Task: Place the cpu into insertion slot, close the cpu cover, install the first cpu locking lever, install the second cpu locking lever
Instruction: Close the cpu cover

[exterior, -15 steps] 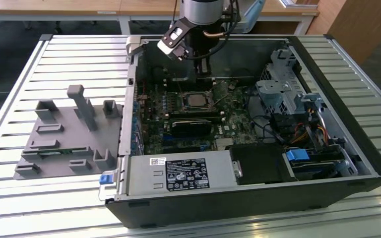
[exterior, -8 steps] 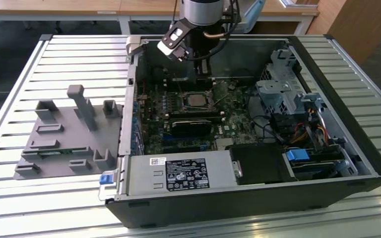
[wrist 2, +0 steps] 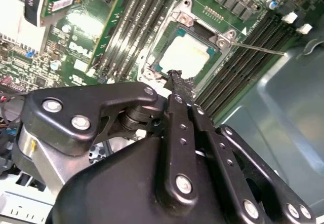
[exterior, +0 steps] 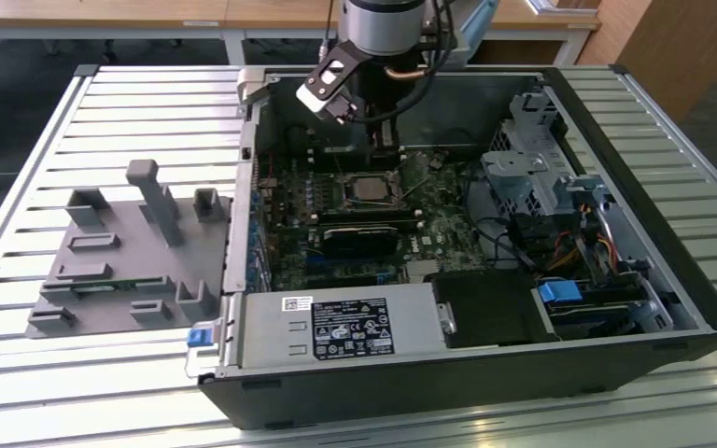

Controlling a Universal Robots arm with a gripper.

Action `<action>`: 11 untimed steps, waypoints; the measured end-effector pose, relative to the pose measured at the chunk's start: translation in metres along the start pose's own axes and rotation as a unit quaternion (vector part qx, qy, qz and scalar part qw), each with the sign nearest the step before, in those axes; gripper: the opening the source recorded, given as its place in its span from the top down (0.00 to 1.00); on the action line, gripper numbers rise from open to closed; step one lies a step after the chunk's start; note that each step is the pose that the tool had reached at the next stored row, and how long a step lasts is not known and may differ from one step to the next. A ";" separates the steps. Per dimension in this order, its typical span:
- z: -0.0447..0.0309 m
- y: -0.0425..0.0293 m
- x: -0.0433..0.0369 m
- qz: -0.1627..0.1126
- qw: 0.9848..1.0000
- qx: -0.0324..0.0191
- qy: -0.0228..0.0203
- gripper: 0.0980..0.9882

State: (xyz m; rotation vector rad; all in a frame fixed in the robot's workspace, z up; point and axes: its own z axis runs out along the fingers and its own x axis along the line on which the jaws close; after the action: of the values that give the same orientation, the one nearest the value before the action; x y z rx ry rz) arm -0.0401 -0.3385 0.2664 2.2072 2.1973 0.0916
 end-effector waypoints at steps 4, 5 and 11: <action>0.0001 0.0027 -0.0019 0.000 1.000 0.000 0.000 0.99; 0.0002 0.0046 -0.0019 0.000 1.000 0.000 0.000 0.99; 0.0009 0.0158 -0.0020 0.000 1.000 0.000 0.000 0.99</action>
State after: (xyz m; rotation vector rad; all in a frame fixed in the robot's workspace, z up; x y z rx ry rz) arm -0.0243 -0.3406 0.2664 2.2072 2.1973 0.0917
